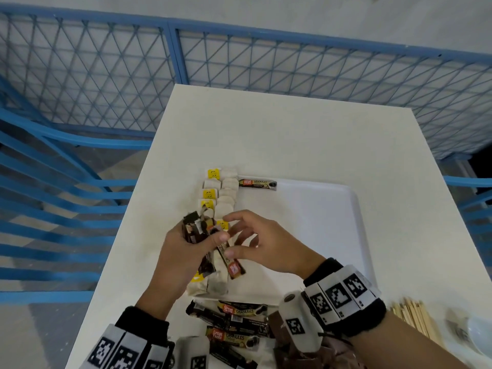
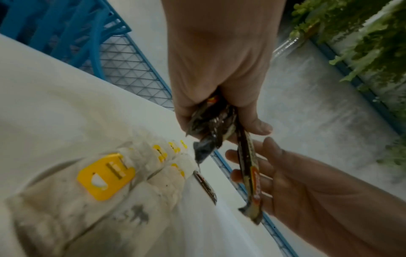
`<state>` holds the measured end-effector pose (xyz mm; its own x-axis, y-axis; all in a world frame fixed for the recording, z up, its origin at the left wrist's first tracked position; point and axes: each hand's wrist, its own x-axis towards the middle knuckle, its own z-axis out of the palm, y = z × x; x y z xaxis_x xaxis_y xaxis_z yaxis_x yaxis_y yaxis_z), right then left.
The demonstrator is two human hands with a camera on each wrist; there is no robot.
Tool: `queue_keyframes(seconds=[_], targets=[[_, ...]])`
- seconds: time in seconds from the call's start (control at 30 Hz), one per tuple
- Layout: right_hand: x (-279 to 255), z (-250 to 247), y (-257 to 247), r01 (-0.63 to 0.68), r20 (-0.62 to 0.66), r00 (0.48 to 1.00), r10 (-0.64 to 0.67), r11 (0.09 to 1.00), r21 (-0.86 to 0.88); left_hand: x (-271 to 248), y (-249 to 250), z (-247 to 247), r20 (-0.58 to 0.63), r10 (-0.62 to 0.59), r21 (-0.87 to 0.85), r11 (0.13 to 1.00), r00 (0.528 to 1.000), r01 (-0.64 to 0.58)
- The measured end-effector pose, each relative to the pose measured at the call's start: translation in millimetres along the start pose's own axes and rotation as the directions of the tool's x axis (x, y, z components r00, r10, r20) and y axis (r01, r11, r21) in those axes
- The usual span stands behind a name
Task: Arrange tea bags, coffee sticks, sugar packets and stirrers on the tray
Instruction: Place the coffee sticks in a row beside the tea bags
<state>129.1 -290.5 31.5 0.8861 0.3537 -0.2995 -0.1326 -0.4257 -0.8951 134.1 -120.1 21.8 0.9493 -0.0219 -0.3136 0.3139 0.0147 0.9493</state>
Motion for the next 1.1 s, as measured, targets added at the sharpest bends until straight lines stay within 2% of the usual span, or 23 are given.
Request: queue_keyframes(seconds=[0.13,0.23,0.3,0.37,0.67,0.87,0.97,1.1], targets=[[4,4,-5,0.025,0.034,0.999,-0.027,0.997,0.072,-5,-1,4,0.018,-0.031,0.004,1.0,0.999,0.031],[5,4,-6,0.034,-0.079,0.997,-0.018,0.977,0.21,-5,-3,0,0.016,-0.041,0.035,0.999,0.999,0.041],[6,1,-4,0.007,-0.161,0.985,0.055,0.933,0.359,-5,-5,-3,0.017,-0.072,0.062,0.996,0.997,0.071],[5,-1,-2,-0.018,-0.185,0.975,0.12,0.878,0.478,-2,-6,-5,0.008,-0.089,0.067,0.994,0.996,0.089],[6,-6,9,0.022,-0.257,0.933,0.251,0.673,0.74,8,1,-8,0.03,-0.125,0.032,0.992,0.992,0.124],[8,-22,22,-0.036,-0.263,0.923,0.281,0.744,0.667,17,4,-7,-0.046,-0.07,-0.013,0.997,0.996,0.07],[18,-33,36,-0.073,-0.316,0.874,0.369,0.743,0.665,20,3,-9,-0.067,-0.08,-0.04,0.996,0.995,0.078],[39,-49,62,-0.203,-0.407,0.733,0.544,0.747,0.633,18,-1,-13,-0.03,-0.153,-0.117,0.982,0.988,0.149]])
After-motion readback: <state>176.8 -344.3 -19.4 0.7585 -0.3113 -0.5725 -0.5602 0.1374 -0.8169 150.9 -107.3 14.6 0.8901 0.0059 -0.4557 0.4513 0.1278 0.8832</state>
